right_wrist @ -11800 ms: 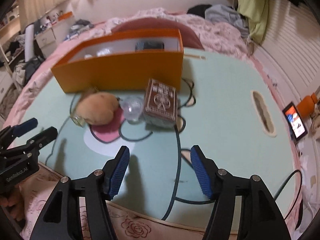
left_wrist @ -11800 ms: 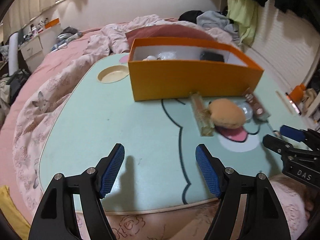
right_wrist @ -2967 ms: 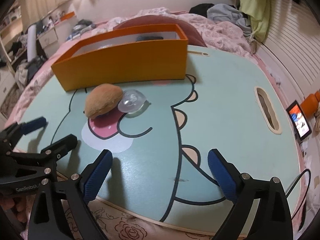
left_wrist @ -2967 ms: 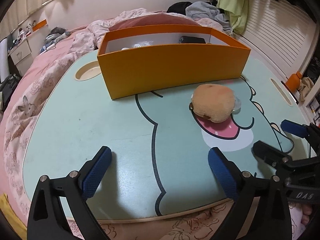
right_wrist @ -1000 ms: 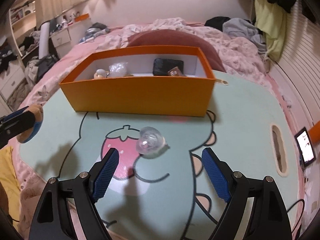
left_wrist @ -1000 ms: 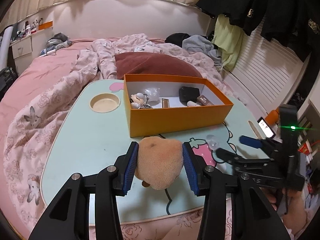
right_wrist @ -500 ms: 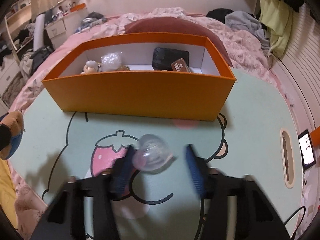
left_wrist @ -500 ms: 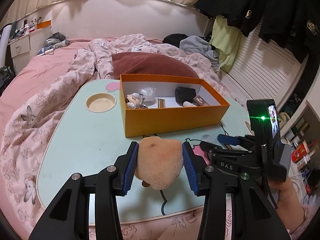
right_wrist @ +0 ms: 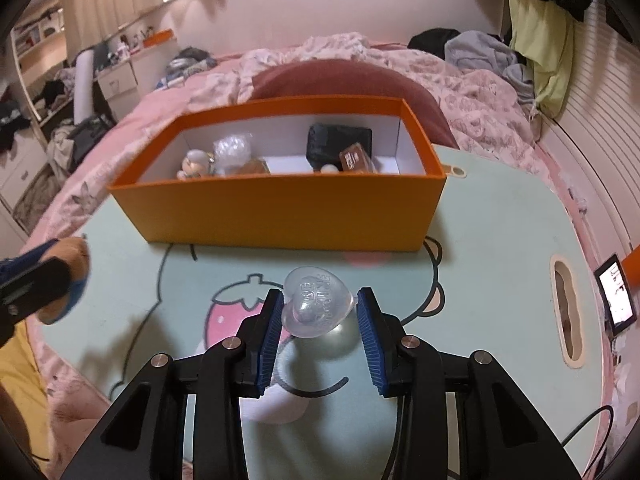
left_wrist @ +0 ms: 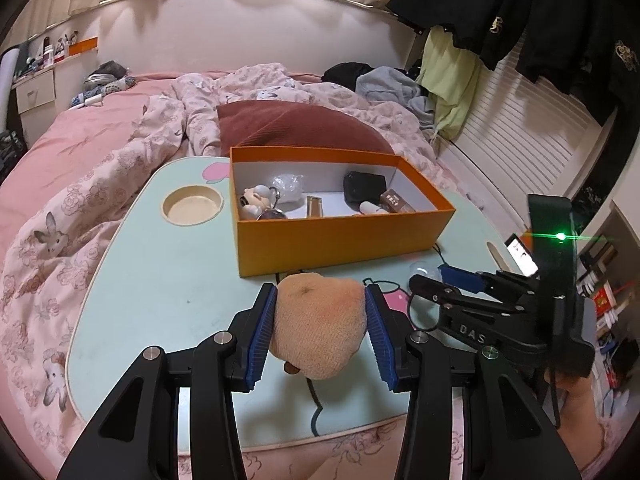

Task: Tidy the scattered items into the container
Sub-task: 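Carry plush ball and clear item into the orange box and open both tools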

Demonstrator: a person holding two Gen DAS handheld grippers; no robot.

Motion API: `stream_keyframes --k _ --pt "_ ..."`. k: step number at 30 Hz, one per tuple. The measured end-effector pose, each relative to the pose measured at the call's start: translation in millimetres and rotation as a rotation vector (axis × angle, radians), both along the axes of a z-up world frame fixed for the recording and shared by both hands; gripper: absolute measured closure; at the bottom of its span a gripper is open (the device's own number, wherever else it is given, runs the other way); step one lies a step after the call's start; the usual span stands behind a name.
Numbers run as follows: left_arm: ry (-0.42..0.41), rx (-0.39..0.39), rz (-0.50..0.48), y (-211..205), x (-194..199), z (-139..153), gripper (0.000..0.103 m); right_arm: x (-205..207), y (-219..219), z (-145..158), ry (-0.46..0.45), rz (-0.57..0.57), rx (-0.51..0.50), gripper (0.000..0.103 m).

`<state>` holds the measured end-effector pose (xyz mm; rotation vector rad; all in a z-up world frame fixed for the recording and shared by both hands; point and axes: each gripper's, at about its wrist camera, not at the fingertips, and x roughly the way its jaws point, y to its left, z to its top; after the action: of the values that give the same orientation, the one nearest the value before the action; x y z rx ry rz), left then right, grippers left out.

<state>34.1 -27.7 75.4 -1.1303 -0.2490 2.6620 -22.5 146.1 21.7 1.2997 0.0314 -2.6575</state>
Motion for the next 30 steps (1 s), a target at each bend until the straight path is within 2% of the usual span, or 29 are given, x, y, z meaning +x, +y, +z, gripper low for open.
stream_keyframes --k 5,10,15,21,24,30 --pt "0.000 0.002 -0.016 4.6 -11.4 6.6 0.057 -1.6 2.1 20.0 0.008 0.016 -0.064 0.067" --pt "-0.002 -0.013 -0.050 15.0 -38.1 17.3 0.058 -21.7 3.1 49.2 0.066 0.002 -0.052 0.067" --pt "-0.024 -0.064 -0.074 26.7 -78.6 20.1 0.058 -57.0 7.4 63.4 0.077 -0.030 -0.038 0.067" --pt "-0.070 -0.080 -0.033 27.1 -119.3 5.4 0.058 -89.0 15.1 50.7 0.042 -0.087 -0.028 0.067" --pt "-0.091 -0.089 -0.020 26.4 -129.7 -3.4 0.058 -99.8 18.5 39.4 -0.007 -0.085 -0.048 0.067" --pt "-0.108 -0.094 -0.024 28.3 -135.7 -11.2 0.057 -103.6 17.9 29.7 -0.030 -0.082 -0.045 0.066"
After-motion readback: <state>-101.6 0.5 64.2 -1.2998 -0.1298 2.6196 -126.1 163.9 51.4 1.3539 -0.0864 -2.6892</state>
